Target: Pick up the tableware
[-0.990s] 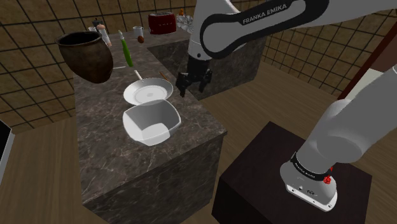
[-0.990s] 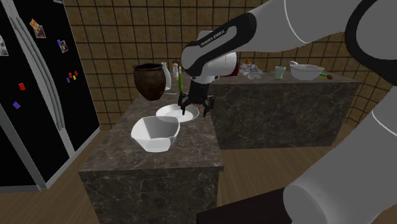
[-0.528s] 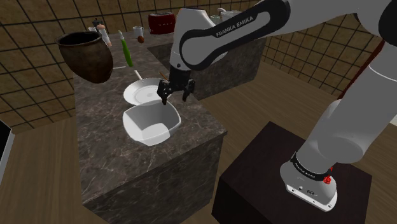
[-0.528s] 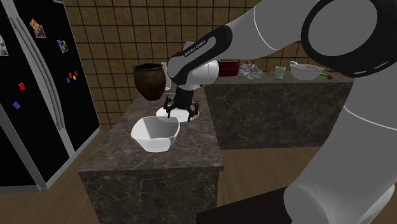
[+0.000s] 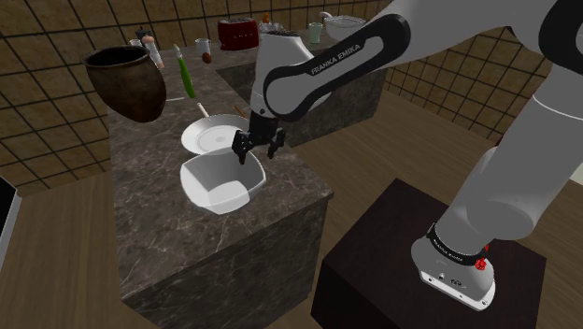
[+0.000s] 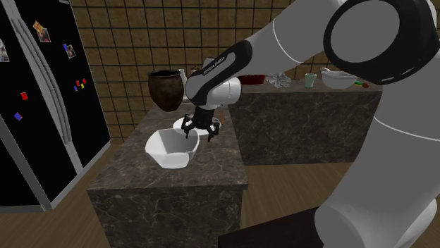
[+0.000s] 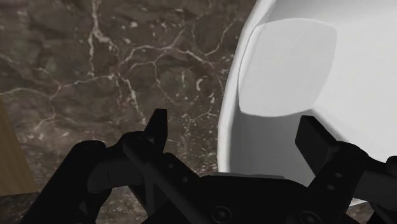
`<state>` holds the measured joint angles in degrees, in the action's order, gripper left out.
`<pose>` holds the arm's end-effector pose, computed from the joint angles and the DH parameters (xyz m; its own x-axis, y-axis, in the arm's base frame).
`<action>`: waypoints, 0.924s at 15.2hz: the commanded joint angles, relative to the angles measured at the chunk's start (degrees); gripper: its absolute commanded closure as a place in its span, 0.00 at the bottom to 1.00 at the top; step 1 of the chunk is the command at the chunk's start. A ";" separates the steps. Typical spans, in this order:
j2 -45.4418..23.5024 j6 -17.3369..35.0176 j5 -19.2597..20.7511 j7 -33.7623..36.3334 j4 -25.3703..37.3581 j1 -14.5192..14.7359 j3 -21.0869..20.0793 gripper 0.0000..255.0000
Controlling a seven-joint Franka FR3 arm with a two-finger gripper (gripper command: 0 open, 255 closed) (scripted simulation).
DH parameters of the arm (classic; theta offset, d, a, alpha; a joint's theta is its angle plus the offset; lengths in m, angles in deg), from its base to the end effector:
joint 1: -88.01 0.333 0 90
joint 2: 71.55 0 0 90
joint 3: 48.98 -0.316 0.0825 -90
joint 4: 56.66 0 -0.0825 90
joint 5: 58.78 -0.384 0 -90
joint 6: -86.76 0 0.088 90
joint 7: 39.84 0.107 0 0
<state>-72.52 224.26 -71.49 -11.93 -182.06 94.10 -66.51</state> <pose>0.5062 0.2227 0.3989 0.9703 -0.2310 0.0724 -0.2072 -0.9472 -0.2446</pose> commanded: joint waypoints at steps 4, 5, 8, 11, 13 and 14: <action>-0.07 0.30 -0.04 -0.10 -0.22 -0.01 0.01 1.00; -0.07 0.31 -0.04 -0.09 -0.22 -0.01 0.01 1.00; -0.03 0.31 -0.06 -0.10 -0.26 -0.01 0.01 1.00; 0.26 -0.44 -0.04 -0.07 0.19 -0.06 0.06 1.00; 1.03 -1.95 -0.05 0.09 0.96 -0.13 0.11 1.00; 1.39 -2.71 -0.05 0.17 1.36 -0.15 0.14 1.00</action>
<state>-71.29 222.16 -71.61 -11.88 -181.16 93.98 -66.40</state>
